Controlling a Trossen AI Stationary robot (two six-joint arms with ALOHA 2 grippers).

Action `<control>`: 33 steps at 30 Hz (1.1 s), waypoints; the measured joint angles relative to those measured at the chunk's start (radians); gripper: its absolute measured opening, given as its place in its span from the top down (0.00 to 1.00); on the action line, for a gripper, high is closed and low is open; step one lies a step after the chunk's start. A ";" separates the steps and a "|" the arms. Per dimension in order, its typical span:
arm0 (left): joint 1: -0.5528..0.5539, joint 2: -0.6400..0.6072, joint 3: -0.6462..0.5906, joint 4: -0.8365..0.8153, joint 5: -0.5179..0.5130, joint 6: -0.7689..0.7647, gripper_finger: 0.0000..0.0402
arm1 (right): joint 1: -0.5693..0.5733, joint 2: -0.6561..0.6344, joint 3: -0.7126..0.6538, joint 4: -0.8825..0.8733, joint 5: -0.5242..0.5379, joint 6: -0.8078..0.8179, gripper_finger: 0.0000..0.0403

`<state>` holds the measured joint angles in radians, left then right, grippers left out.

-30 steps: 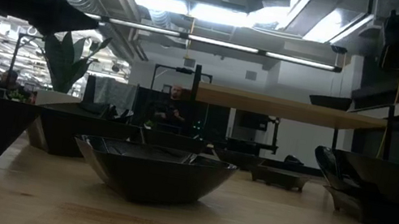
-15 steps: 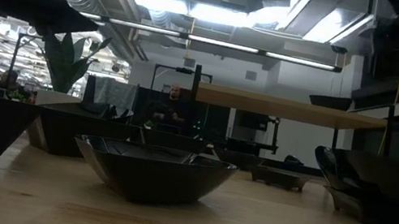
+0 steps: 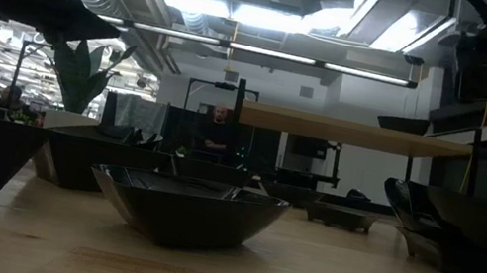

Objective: Pick & Place Mini shaped plates
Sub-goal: Put the black leaf-shaped plate on the shelf

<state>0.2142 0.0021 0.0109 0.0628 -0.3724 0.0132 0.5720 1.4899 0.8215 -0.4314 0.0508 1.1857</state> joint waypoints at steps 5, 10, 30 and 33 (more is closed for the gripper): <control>0.000 0.000 0.000 0.000 0.000 0.000 0.98 | 0.000 0.000 0.000 0.000 0.000 0.000 0.68; 0.000 0.000 0.000 0.000 0.000 0.000 0.99 | 0.000 0.009 0.000 0.002 0.006 0.011 0.68; 0.000 0.000 0.000 0.000 0.000 0.000 0.99 | -0.018 0.051 0.000 0.023 -0.029 -0.066 0.96; 0.000 0.000 0.000 0.000 0.000 0.000 0.99 | -0.020 0.037 0.000 0.022 -0.028 -0.072 0.97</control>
<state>0.2142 0.0021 0.0109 0.0628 -0.3725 0.0132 0.5522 1.5267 0.8219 -0.4091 0.0231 1.1137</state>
